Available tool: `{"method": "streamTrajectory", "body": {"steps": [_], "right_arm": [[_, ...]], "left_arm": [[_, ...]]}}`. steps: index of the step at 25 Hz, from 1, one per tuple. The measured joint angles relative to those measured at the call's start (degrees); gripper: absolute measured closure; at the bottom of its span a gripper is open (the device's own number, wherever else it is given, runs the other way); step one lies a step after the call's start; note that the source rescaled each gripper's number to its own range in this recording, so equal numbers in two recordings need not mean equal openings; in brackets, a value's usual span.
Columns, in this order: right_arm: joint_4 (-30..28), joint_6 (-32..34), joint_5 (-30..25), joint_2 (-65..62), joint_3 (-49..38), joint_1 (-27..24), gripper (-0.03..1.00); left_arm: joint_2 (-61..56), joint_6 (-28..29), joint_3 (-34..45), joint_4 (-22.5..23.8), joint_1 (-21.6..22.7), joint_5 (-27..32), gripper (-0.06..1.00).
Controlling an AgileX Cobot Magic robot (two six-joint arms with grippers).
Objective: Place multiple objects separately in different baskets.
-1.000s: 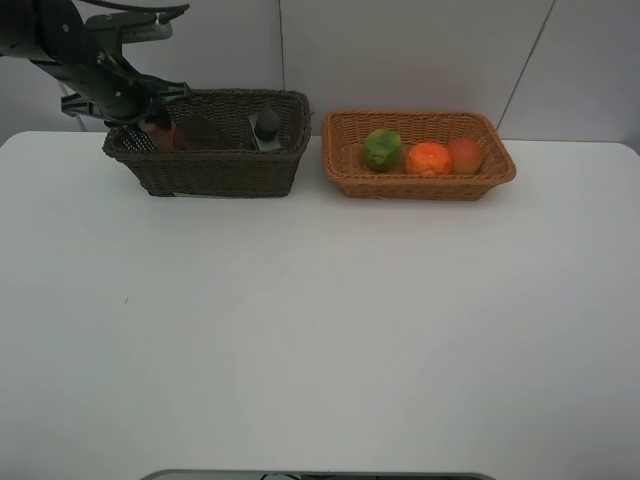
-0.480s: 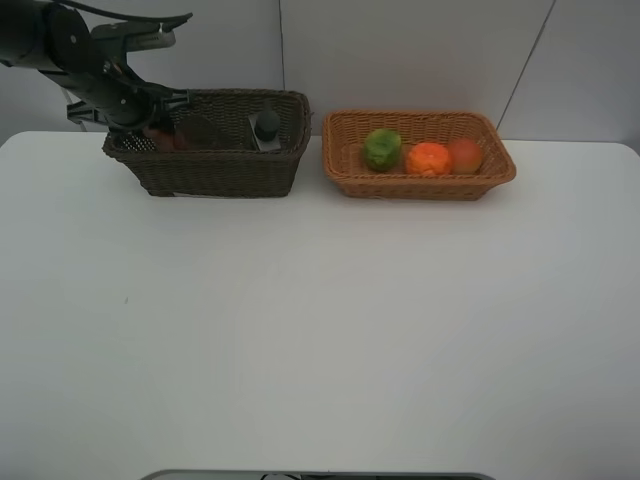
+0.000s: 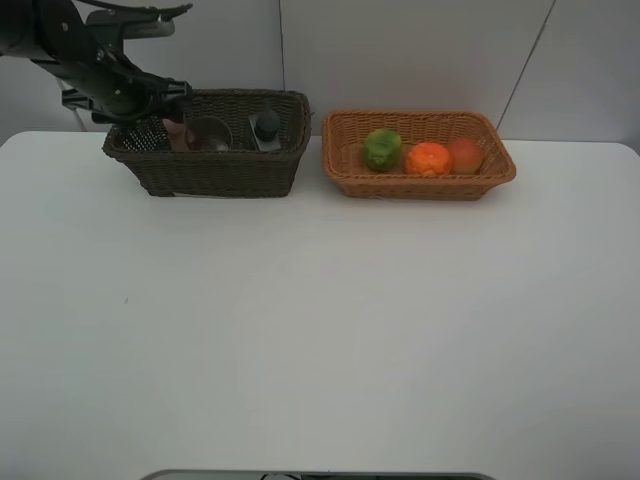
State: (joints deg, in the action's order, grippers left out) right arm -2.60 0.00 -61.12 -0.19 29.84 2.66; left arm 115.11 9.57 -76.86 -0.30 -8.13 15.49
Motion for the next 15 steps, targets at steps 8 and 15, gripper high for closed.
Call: {"method": "streamTrajectory", "body": {"steps": [8,15], "right_arm": [[0.00,0.00,0.00,0.00,0.00,0.00,0.17],[0.00,0.00,0.00,0.00,0.00,0.00,0.17]], "left_arm": [[-8.03,-0.05,0.00,0.30,0.00,6.04,0.11],[-20.61,-0.06,7.84,0.30,0.00,8.54,0.05]]}}
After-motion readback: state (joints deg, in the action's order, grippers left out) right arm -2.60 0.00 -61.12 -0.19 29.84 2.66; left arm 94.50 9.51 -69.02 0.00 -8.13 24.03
